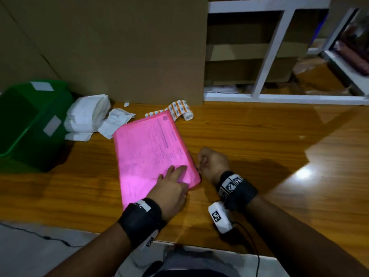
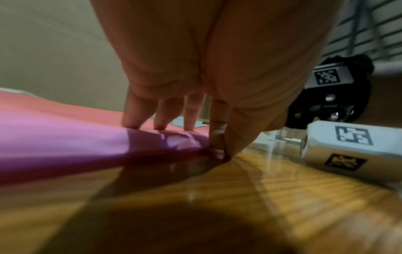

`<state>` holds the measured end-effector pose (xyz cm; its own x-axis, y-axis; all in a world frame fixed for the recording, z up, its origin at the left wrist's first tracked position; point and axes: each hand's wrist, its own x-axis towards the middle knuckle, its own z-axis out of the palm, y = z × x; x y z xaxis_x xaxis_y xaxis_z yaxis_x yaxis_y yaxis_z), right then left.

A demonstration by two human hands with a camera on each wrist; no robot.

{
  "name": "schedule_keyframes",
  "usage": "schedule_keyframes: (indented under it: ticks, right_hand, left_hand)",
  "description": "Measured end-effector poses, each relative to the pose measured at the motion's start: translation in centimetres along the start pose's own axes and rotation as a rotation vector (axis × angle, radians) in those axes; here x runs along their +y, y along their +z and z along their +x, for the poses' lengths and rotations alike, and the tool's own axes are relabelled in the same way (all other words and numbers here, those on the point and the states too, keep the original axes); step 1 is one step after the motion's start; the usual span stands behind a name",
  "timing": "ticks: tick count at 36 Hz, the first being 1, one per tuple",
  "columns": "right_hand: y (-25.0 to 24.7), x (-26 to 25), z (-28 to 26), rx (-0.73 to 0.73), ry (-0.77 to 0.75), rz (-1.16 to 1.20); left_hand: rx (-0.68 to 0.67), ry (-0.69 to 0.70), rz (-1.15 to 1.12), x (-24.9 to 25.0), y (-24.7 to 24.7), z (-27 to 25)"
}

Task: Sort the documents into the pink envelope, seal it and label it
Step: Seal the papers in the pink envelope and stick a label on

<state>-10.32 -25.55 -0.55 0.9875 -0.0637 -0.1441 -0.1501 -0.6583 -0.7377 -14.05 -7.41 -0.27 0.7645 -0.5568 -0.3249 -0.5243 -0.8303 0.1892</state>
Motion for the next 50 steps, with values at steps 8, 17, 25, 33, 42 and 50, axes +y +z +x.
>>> schedule_keyframes:
  ticks: [8, 17, 25, 33, 42, 50]
  right_hand:
    - [0.1, 1.6, -0.3, -0.017, -0.142, 0.007]
    - [-0.3, 1.7, -0.7, -0.067, -0.231, 0.096]
    - [0.4, 0.8, 0.9, -0.111, -0.256, -0.027]
    - [0.6, 0.1, 2.0, -0.08, -0.137, -0.042]
    - [0.6, 1.2, 0.2, -0.043, 0.011, 0.041]
    - [1.0, 2.8, -3.3, -0.236, 0.111, 0.175]
  left_hand:
    - [0.145, -0.2, 0.054, 1.4, -1.4, 1.6]
    - [0.096, -0.194, 0.215, 3.0, 1.3, 1.5]
    - [0.116, -0.158, 0.181, 2.0, 1.8, -0.3]
    - [0.195, -0.096, 0.103, 1.2, 2.0, -1.1]
    - [0.352, -0.286, -0.045, 1.0, -1.5, 1.7]
    - [0.163, -0.411, -0.006, 1.2, -1.2, 5.6]
